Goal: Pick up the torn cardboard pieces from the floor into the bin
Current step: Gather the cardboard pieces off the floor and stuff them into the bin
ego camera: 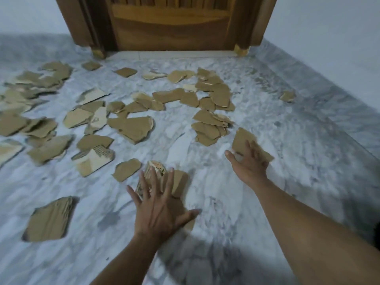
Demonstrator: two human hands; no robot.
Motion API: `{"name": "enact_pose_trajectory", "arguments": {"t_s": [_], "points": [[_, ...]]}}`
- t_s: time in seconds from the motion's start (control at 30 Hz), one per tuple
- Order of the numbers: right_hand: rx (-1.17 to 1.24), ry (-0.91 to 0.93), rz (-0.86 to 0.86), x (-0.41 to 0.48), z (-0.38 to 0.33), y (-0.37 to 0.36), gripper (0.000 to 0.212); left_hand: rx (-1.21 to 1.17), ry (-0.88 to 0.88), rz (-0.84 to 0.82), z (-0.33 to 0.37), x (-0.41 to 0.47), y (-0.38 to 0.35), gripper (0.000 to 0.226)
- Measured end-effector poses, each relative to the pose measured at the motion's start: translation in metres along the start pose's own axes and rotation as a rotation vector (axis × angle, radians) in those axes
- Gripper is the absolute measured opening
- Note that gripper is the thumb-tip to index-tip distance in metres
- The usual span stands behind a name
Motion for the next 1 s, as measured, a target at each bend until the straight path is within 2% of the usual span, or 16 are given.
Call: {"name": "enact_pose_trajectory", "arguments": {"t_s": [0.1,0.2,0.33,0.47,0.63,0.73,0.83,0.9,1.0], "points": [[-0.035,0.095,0.08,0.031,-0.026,0.013,0.094,-0.029,0.117,-0.069,-0.035,0.039,-0.007,0.13],[-0.026,0.079,0.139,0.064,-0.036,0.027,0.094,-0.041,0.15,-0.103,-0.056,0.068,-0.011,0.128],[0.048,-0.029,0.105,0.11,-0.05,0.021,0.106,-0.001,0.108,0.056,-0.074,0.11,0.006,0.128],[-0.027,0.034,-0.002,0.134,-0.099,-0.029,0.112,0.053,0.18,0.109,-0.124,0.17,0.014,0.133],[-0.181,0.245,-0.073,0.128,-0.169,-0.106,0.097,0.067,0.217,-0.066,-0.162,0.218,-0.015,0.104],[-0.123,0.355,-0.114,0.114,-0.207,-0.143,0.091,0.041,0.171,0.006,-0.149,0.214,-0.013,0.096],[-0.123,0.449,-0.114,0.092,-0.234,-0.171,0.083,-0.102,0.271,0.103,-0.158,0.209,-0.004,0.09],[-0.042,0.466,-0.101,0.077,-0.244,-0.18,0.079,-0.159,0.315,0.153,-0.163,0.207,0.0,0.082],[0.167,0.422,-0.092,0.064,-0.256,-0.184,0.087,-0.058,0.161,0.127,-0.143,0.21,-0.002,0.068]]}}
Point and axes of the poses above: each hand's wrist, its own x-axis towards the middle knuckle, its own y-axis out of the back of the hand, z = x × y, the point moved 10 cm from there along x, towards the middle knuckle, and after that the axes turned 15 degrees about x, right-handed, at the moved point
